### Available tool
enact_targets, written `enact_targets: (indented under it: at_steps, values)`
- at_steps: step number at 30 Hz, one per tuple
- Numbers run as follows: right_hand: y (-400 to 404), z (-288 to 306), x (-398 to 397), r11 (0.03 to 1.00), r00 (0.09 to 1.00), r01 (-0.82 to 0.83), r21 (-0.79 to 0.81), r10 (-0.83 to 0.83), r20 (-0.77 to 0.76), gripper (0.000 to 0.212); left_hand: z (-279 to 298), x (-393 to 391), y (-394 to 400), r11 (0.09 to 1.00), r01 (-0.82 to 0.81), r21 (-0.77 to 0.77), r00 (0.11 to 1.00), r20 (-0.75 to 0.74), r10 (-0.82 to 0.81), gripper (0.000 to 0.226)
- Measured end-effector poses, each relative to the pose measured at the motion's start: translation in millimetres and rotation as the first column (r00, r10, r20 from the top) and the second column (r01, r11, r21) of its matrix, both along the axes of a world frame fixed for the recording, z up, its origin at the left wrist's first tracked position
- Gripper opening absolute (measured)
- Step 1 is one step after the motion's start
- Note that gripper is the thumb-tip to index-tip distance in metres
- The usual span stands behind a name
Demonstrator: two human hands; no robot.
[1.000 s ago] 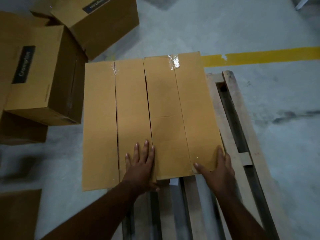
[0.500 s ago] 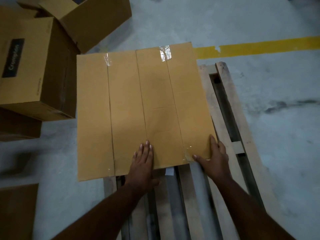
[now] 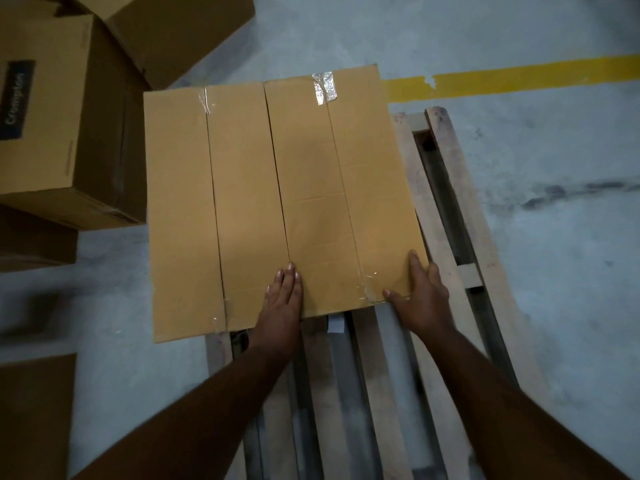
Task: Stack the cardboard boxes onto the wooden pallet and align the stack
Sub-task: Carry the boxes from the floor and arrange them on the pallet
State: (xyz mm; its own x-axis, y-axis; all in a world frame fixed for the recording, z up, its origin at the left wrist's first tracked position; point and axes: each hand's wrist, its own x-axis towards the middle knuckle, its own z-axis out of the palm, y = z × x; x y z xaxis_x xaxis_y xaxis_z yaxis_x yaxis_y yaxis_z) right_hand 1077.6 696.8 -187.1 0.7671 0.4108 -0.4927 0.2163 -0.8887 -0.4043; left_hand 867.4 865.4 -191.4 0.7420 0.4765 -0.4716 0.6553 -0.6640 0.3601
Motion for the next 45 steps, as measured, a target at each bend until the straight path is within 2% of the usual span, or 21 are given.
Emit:
enact_targets:
  at_steps: [3, 7, 9, 11, 12, 15, 20, 25, 29, 33, 36, 38, 41, 45]
  values:
    - [-1.8, -3.5, -0.2, 1.000, 1.000, -0.025, -0.001, 0.025, 0.006, 0.097, 0.6, -1.1, -3.7, 0.999, -0.037, -0.006, 0.999, 0.031, 0.037, 0.094]
    - [-0.7, -2.2, -0.9, 0.989, 0.995, -0.096, -0.115, 0.094, -0.026, 0.098, 1.2, 2.3, -6.3, 0.999, -0.033, -0.001, 0.999, 0.015, 0.033, 0.097]
    - [3.8, 8.6, -8.8, 0.972, 0.980, -0.188, -0.143, 0.195, 0.037, 0.093, 6.6, 3.6, -4.7, 0.997, -0.034, -0.063, 0.999, 0.012, 0.035, 0.099]
    - [9.3, 29.0, -27.6, 0.944, 0.933, -0.325, -0.062, 0.331, 0.139, 0.080, 18.7, -1.1, -4.3, 0.990, -0.054, -0.129, 0.997, 0.041, 0.059, 0.095]
    - [12.4, 42.4, -41.6, 0.932, 0.925, -0.360, 0.033, 0.353, 0.138, 0.075, 27.9, -7.5, -4.9, 0.985, -0.068, -0.160, 0.995, 0.063, 0.079, 0.092]
    - [21.0, 87.2, -96.9, 0.916, 0.969, -0.237, 0.323, 0.247, 0.009, 0.063, 64.6, -43.3, -6.1, 0.961, -0.146, -0.236, 0.971, 0.150, 0.184, 0.075]
    - [32.3, 169.0, -205.6, 0.880, 0.988, 0.052, 0.473, 0.024, -0.152, 0.048, 144.6, -143.8, 10.1, 0.887, -0.315, -0.337, 0.906, 0.172, 0.387, 0.055]
    - [60.0, 250.7, -326.9, 0.869, 0.935, 0.148, 0.472, 0.033, -0.353, 0.040, 226.8, -280.4, 30.1, 0.854, -0.415, -0.314, 0.852, 0.196, 0.486, 0.041]
    - [87.6, 306.8, -421.7, 0.848, 0.898, 0.072, 0.524, 0.174, -0.405, 0.034, 281.3, -382.7, 29.3, 0.812, -0.528, -0.249, 0.749, 0.314, 0.583, 0.032]
    - [82.9, 357.4, -505.1, 0.781, 0.865, -0.050, 0.622, 0.345, -0.363, 0.031, 334.1, -468.5, -7.2, 0.741, -0.638, -0.208, 0.642, 0.387, 0.662, 0.030]
    - [55.9, 390.0, -560.8, 0.752, 0.835, -0.134, 0.646, 0.437, -0.335, 0.030, 376.7, -527.2, -55.6, 0.657, -0.707, -0.260, 0.538, 0.404, 0.739, 0.029]
    - [34.0, 408.3, -593.5, 0.746, 0.817, -0.150, 0.649, 0.463, -0.343, 0.028, 399.3, -563.6, -85.4, 0.615, -0.736, -0.284, 0.483, 0.417, 0.770, 0.028]
    - [7.9, 431.8, -636.2, 0.754, 0.807, -0.157, 0.637, 0.470, -0.357, 0.027, 421.2, -615.5, -116.0, 0.585, -0.745, -0.319, 0.453, 0.402, 0.796, 0.023]
    - [-3.7, 446.2, -691.9, 0.775, 0.789, -0.159, 0.611, 0.471, -0.393, 0.029, 427.6, -678.2, -120.3, 0.531, -0.783, -0.324, 0.404, 0.385, 0.830, 0.027]
